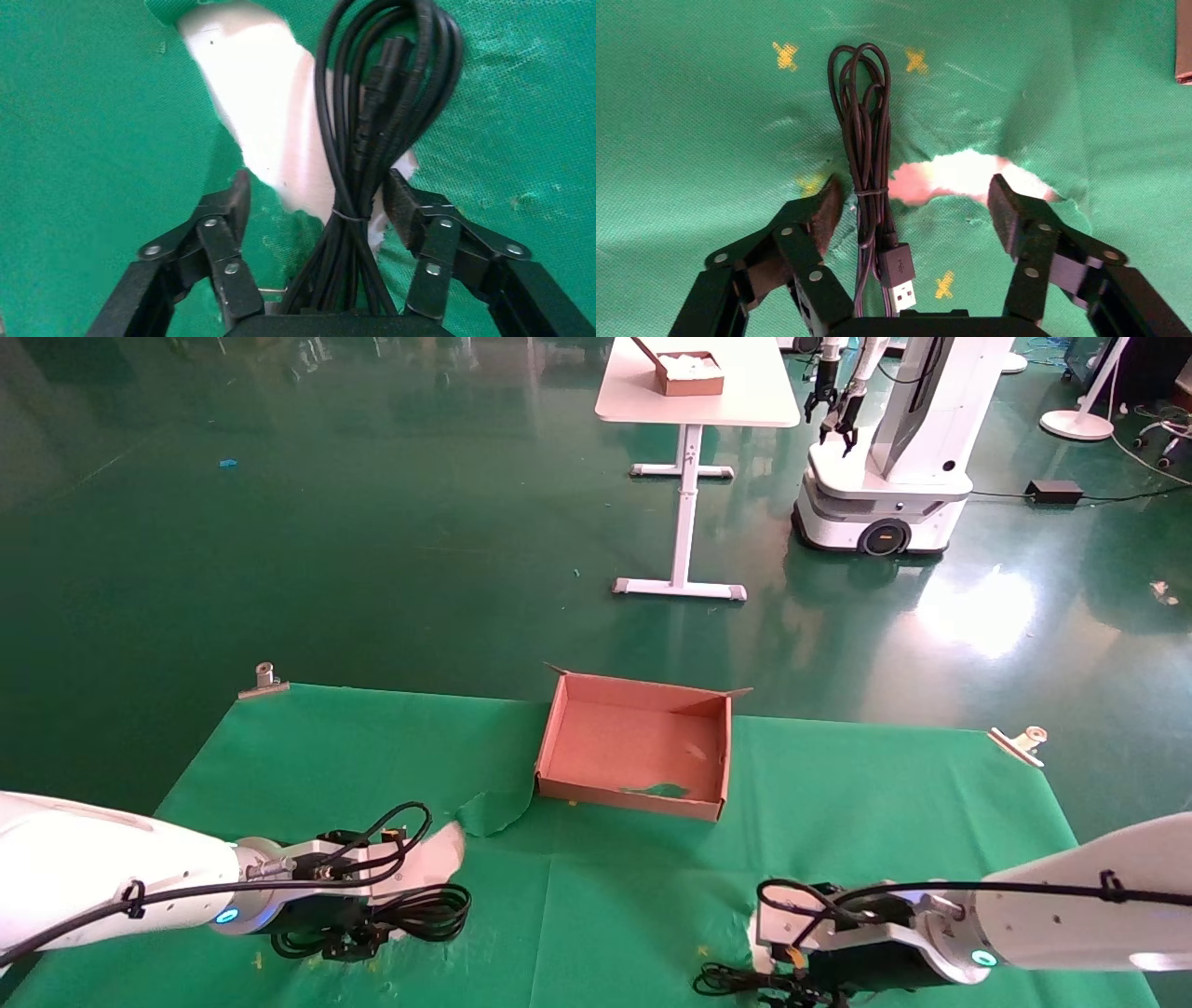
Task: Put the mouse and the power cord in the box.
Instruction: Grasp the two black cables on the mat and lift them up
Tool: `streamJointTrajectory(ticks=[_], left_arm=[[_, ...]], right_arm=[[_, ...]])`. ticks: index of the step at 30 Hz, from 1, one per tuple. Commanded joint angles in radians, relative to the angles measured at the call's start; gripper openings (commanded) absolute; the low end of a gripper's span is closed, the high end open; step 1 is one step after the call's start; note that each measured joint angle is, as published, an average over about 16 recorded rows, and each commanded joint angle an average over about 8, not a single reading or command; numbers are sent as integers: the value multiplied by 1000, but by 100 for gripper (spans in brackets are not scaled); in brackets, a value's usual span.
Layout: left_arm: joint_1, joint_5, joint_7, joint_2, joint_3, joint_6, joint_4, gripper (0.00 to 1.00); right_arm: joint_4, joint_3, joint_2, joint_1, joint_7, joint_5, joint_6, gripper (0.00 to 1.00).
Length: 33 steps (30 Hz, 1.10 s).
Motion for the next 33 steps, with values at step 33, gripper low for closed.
streamJointTrajectory(ticks=[33], left_arm=[[-3,1,0,-1,0,5,0,0]], right_arm=[[8,4,5,-1,-1,7,0,0]])
